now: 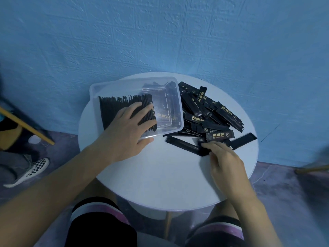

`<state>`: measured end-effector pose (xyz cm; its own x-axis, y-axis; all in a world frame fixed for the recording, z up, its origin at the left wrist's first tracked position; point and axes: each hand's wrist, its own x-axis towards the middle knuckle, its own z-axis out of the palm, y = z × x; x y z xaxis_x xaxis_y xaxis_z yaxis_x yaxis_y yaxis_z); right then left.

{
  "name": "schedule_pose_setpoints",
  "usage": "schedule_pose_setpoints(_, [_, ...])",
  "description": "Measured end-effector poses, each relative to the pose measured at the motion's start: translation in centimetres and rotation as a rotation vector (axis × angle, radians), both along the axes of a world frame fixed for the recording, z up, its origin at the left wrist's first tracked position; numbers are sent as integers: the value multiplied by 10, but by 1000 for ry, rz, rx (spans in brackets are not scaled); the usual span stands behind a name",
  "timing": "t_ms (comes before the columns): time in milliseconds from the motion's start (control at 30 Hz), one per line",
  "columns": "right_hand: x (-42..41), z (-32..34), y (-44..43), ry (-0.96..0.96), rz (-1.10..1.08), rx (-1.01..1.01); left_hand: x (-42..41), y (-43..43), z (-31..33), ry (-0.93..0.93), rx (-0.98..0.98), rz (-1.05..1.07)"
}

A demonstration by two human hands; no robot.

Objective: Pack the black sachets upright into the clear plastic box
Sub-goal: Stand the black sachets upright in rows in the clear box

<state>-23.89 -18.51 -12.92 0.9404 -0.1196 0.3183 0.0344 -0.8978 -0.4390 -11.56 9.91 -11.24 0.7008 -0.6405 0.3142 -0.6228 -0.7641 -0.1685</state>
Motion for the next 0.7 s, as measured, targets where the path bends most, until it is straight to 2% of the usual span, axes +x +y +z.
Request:
schedule_pose_setpoints(100, [2,1,-4,-22,29,30,0,0,1,3,-3,-2])
schedule_pose_setpoints(367, [15,-6,-15,34,37,-72,0,0,1,12,4,5])
schedule_pose_setpoints(700, [13,5,-8,62,47,-25,-1,0,3,23,-6,1])
